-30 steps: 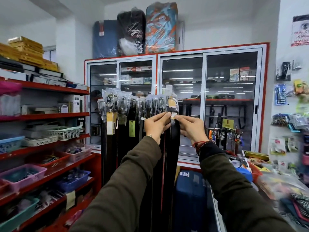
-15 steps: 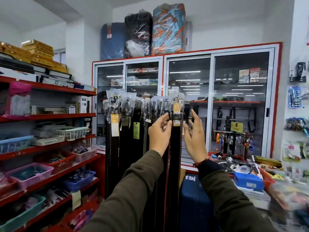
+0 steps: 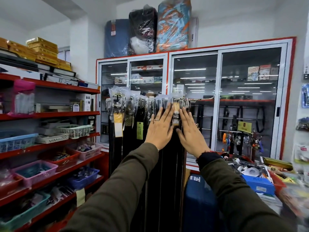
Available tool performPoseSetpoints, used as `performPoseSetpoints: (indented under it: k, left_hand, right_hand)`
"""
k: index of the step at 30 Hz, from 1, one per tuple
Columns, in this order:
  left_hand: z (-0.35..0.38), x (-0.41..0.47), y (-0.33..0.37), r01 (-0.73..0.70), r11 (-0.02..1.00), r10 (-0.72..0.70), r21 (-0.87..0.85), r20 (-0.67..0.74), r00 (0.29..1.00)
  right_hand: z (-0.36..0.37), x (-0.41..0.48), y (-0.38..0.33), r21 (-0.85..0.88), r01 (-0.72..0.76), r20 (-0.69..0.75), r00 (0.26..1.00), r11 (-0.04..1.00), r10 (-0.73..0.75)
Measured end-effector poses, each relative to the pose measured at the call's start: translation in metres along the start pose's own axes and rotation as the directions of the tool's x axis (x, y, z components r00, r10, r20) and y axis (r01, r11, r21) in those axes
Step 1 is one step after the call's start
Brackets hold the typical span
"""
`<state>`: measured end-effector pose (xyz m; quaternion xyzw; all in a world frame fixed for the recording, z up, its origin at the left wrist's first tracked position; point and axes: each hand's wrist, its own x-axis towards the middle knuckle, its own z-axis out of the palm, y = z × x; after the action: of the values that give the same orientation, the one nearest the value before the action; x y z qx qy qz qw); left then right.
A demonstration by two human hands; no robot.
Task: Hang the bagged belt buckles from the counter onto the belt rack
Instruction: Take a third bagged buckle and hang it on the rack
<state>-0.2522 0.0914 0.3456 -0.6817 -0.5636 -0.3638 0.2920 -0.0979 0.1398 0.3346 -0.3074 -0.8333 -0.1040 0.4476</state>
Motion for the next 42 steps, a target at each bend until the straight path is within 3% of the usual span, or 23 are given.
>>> performPoseSetpoints:
  k: [5,9,14,20,26,31,37,42]
  left_hand:
    - [-0.006,-0.002,-0.002,-0.026,1.000,0.026,-0.003,-0.039,0.999]
    - [-0.024,-0.014,-0.007,-0.068,0.998,0.065,-0.017,-0.148,0.987]
    - [-0.067,-0.039,-0.039,-0.109,0.992,0.086,-0.058,-0.304,0.949]
    - [-0.106,-0.070,-0.100,0.010,0.999,-0.029,-0.051,-0.382,0.924]
    - [-0.115,-0.082,-0.140,0.002,1.000,-0.001,0.002,-0.271,0.963]
    - [-0.106,-0.068,-0.154,-0.091,0.993,0.101,0.073,-0.146,0.984]
    - [-0.085,-0.044,-0.159,-0.083,0.990,0.077,0.114,0.051,0.996]
    - [-0.085,-0.046,-0.148,-0.044,0.988,0.038,0.150,0.043,0.998]
  right_hand:
    - [0.006,-0.005,-0.012,0.045,-0.057,-0.052,0.997,0.997,0.059]
    - [0.011,-0.007,-0.032,0.091,-0.103,-0.214,0.969,0.991,0.121]
    - [0.015,-0.002,-0.074,0.127,0.013,-0.346,0.938,0.992,0.032]
    - [0.039,0.019,-0.135,0.121,0.140,-0.296,0.950,0.983,-0.098]
    - [0.069,0.034,-0.175,0.057,0.181,-0.189,0.967,0.982,-0.168]
    - [0.084,0.042,-0.181,0.017,0.114,-0.140,0.984,0.993,-0.111]
    - [0.095,0.053,-0.166,-0.051,-0.034,-0.065,0.997,0.998,0.030]
    - [0.083,0.046,-0.165,-0.081,-0.046,-0.001,0.999,0.996,0.046]
